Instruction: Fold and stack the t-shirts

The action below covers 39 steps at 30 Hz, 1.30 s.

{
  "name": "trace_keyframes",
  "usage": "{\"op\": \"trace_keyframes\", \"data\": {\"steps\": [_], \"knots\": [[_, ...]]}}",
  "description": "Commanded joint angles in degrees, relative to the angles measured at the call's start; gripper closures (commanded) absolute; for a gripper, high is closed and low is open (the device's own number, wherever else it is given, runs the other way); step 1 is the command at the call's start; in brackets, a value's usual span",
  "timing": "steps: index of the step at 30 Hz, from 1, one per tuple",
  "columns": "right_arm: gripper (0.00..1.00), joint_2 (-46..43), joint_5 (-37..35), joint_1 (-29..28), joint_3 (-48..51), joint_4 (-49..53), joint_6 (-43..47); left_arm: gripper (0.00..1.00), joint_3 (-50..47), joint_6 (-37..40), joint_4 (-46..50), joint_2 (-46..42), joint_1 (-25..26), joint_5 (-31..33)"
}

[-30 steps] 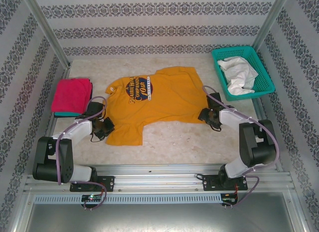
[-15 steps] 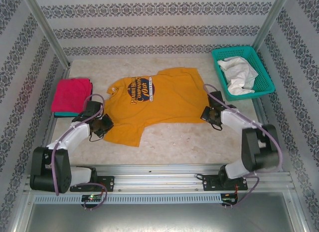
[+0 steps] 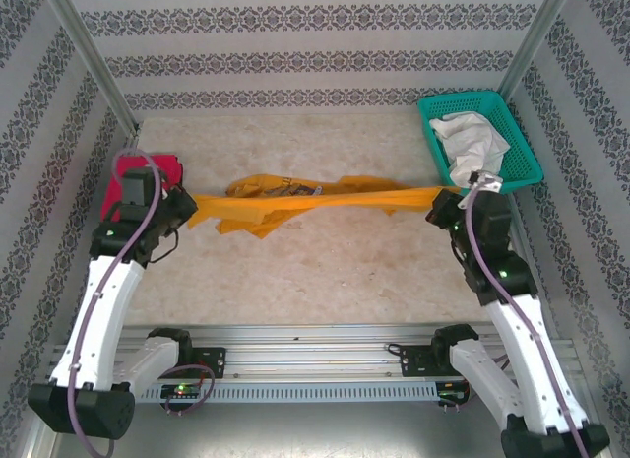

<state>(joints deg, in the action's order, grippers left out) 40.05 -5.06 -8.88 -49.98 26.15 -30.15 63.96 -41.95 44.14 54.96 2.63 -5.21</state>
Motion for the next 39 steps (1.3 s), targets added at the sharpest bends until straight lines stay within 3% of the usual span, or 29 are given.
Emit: {"op": "trace_keyframes", "data": {"steps": [1, 5, 10, 15, 19, 27, 30, 33, 39], "knots": [[1.0, -2.01, -0.18, -0.17, -4.42, 2.81, 3.94, 1.0, 5.93, 3.49, 8.45, -0.6, 0.35, 4.73], [1.0, -0.1, 2.42, -0.26, -8.56, 1.62, 6.56, 1.0, 11.59, 5.36, 8.84, 1.64, 0.29, 5.21], [1.0, 6.16, 1.17, -0.23, -9.41, -3.19, 9.5, 1.0, 11.8, 7.14, 3.35, 6.36, 0.34, 6.03], [1.0, 20.2, 2.56, -0.17, -11.7, -11.15, 11.71, 1.0, 12.32, 7.86, -5.19, 15.53, -0.04, 5.22], [1.0, 34.59, 4.58, 0.25, -19.06, -17.68, 13.01, 1.0, 18.4, 8.85, -10.4, 25.61, -1.89, 4.53], [1.0, 60.1, 9.35, 1.37, -47.69, -22.98, 14.23, 1.0, 45.31, 9.35, -14.98, 47.94, -6.58, 0.3], [1.0, 65.45, 11.11, 1.51, -58.74, -23.14, 14.39, 1.0, 59.31, 9.25, -14.46, 54.8, -8.44, -3.44], [1.0, 68.19, 12.06, 1.6, -69.04, -23.99, 14.33, 1.0, 71.32, 4.5, -17.76, 59.24, -10.91, -12.86], [1.0, 72.8, 15.56, 3.23, -93.59, -17.11, 14.93, 1.0, 94.86, 1.35, -15.23, 63.47, -13.29, -15.46]]}}
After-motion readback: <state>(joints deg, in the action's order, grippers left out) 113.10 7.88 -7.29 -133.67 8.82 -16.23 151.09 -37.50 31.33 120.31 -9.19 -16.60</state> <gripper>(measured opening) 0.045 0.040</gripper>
